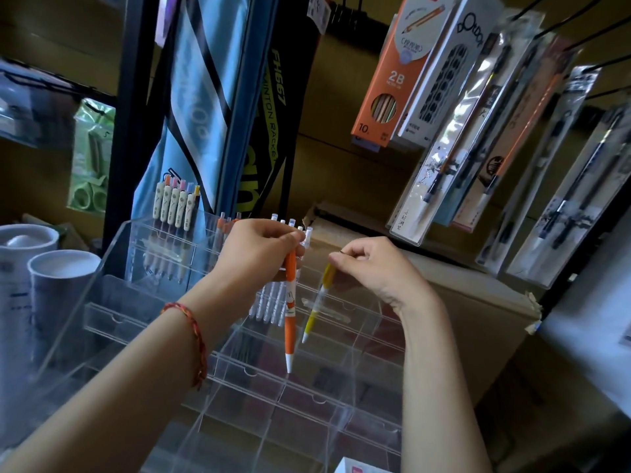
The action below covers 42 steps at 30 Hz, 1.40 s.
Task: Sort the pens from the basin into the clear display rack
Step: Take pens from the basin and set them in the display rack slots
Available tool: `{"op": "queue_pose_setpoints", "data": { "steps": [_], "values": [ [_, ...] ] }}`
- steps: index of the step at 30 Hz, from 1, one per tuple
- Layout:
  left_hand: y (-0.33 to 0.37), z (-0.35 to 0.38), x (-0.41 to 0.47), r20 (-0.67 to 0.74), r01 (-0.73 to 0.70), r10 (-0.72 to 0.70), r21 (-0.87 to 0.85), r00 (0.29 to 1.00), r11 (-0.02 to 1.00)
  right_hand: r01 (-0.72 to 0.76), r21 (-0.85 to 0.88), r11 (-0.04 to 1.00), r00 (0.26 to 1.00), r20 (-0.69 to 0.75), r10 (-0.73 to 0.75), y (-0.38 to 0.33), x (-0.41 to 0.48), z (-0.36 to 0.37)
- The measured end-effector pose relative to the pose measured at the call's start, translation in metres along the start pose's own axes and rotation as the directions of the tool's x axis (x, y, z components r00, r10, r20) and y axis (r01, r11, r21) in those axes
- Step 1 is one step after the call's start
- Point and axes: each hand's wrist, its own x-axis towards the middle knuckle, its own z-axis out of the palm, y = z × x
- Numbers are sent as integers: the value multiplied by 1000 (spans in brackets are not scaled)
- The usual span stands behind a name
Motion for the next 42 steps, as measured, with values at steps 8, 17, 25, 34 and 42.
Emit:
{"op": "queue_pose_setpoints", "data": {
  "steps": [8,17,25,34,42],
  "values": [
    [-7,7,-1,117,-121,100,180,988,976,99,269,958,974,-223,-38,-4,-4,0],
    [-27,18,3,130,-208,173,338,976,918,204,275,940,954,-271,-128,-4,-6,4],
    [-28,17,1,162,-246,196,412,967,877,208,216,954,958,-244,-154,-12,-6,7],
    [-30,18,0,207,-214,144,377,968,901,51,12,999,994,-100,-49,-9,-2,7],
    [-7,6,-4,60,-170,167,39,984,985,81,-88,993,952,-288,-104,-27,-18,2]
  ]
}}
